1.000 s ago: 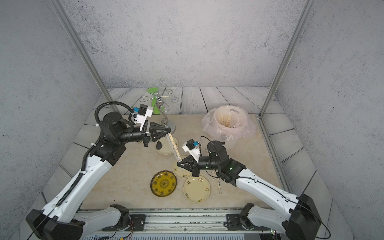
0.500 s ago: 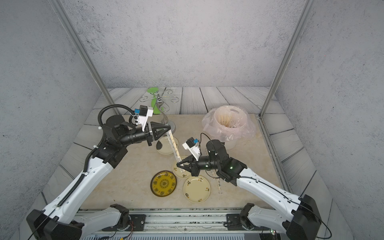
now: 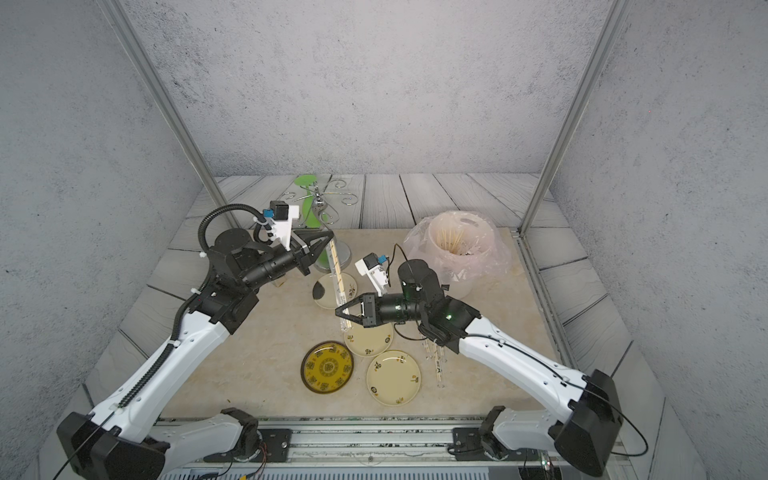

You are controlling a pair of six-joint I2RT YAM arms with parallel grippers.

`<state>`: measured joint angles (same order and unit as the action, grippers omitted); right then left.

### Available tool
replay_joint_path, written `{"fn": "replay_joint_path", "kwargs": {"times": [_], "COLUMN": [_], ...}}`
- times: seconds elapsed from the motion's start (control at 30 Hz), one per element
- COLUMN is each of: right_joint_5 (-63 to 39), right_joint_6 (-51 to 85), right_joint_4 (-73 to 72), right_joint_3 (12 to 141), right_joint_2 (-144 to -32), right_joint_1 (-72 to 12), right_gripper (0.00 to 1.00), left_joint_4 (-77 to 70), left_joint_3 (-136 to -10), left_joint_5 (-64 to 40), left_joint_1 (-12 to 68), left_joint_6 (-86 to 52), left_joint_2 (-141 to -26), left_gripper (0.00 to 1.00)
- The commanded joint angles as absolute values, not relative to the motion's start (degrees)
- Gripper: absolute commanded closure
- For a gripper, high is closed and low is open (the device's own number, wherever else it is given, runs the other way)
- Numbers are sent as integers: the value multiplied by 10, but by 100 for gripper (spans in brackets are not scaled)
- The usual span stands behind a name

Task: Remove the packaging of disposable chopsticks
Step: Remove the packet bag from the disposable chopsticks.

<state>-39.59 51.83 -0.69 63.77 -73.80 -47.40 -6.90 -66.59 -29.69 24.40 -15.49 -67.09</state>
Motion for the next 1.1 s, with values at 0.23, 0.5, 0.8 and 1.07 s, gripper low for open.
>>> {"fn": "replay_joint_path", "kwargs": {"times": [0.23,0.5,0.8,1.07], "right_joint_5": [-350,-369,-285,-229], "right_joint_6": [592,570,380,244], "right_joint_4": [-184,-169,14,113], "right_joint_3": [756,787,728,719], "right_joint_2": [-813,-859,-756,-704], "right_joint_1": [-419,-417,-417,-416], "right_gripper": [100,100,100,100], "left_joint_4": [3,13,-34,-63], "left_joint_3": [-670,-670,-630,-614], "left_joint_5": [-296,-267,-243,-270], "left_joint_1": [283,286,285,280], "left_joint_6": [-128,-122,-105,-102], "left_joint_2": [-663,-652,-599,-572], "left_gripper": [100,100,100,68]}}
